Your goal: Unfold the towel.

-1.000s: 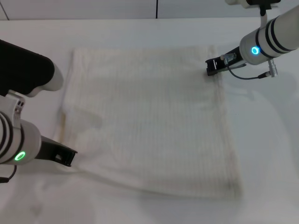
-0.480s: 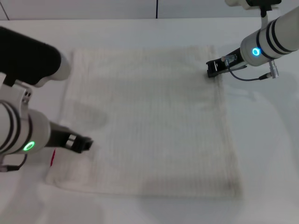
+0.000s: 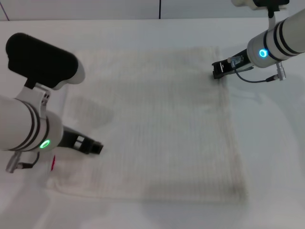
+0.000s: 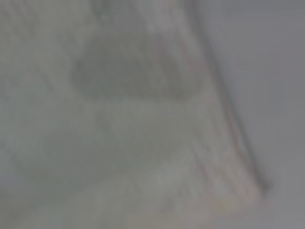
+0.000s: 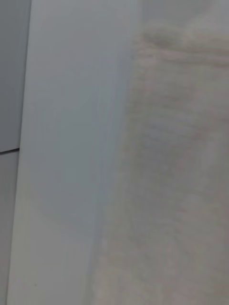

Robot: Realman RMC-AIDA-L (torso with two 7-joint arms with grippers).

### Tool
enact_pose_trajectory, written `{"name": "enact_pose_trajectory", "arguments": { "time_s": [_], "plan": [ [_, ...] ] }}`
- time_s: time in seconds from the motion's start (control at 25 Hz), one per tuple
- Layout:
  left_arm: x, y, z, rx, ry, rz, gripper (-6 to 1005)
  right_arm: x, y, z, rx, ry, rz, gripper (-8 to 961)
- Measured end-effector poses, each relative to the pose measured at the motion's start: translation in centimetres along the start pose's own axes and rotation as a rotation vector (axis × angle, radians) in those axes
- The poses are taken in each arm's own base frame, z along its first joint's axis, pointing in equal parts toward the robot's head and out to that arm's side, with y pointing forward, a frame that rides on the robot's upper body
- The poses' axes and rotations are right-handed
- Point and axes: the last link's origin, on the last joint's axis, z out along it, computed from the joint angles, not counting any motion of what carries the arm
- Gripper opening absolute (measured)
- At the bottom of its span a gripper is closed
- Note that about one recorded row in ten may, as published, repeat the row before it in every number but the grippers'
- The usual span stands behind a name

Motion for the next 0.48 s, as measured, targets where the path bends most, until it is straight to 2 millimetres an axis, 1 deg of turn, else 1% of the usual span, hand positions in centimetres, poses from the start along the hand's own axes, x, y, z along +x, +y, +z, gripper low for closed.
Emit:
{"name": "enact_pose_trajectory", "arguments": {
  "time_s": [0.04, 0.12, 0.2, 0.28, 0.32, 0.36, 0.48],
  "plan": [
    [-0.2, -0.2, 0.1, 0.004, -0.014, -0.008, 829, 0.0, 0.0, 0.0, 0.000, 0.000, 0.000, 87],
    [-0.5, -0.4, 0.1, 0.006, -0.026, -0.014, 828, 0.0, -0.1, -0.1, -0.001, -0.002, 0.001, 88],
    [-0.2, -0.4, -0.3, 0.006, -0.006, -0.011, 827, -0.1, -0.1, -0.4, -0.006, -0.021, -0.002, 89],
    [1.1, -0.5, -1.3, 0.009, 0.084, 0.027, 826, -0.3, 0.0, -0.9, -0.011, -0.048, -0.010, 90],
    [1.1, -0.5, -1.3, 0.009, 0.084, 0.027, 825, -0.4, 0.0, -1.2, -0.013, -0.067, -0.017, 90],
    [1.8, -0.6, -1.6, 0.014, 0.131, 0.050, 824, -0.4, 0.0, -1.2, -0.013, -0.067, -0.017, 91],
    [4.2, -1.4, -2.5, 0.046, 0.295, 0.123, 823, -0.9, 0.0, -2.5, -0.016, -0.140, -0.044, 92]
  ]
}}
